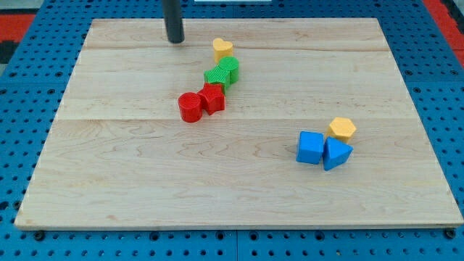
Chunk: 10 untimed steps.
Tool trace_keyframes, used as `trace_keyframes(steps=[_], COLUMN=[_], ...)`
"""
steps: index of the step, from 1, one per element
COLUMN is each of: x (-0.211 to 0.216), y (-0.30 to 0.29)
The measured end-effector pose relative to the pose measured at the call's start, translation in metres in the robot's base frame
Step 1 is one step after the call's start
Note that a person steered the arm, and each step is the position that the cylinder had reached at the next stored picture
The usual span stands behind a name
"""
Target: Place the yellow heart at the top of the blue cube
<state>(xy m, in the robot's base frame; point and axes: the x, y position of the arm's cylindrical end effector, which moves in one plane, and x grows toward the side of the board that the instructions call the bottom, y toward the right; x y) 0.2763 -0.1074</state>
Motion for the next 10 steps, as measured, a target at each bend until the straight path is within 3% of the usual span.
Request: trace_keyframes(steps=[2,3,5,6,7,8,9,10], x=[0.0,0.031,0.022,0.111,0.14,0.105,0.164,0.162], y=[0.16,0.17,0.208,0.208,0.208,0.205,0.205,0.205])
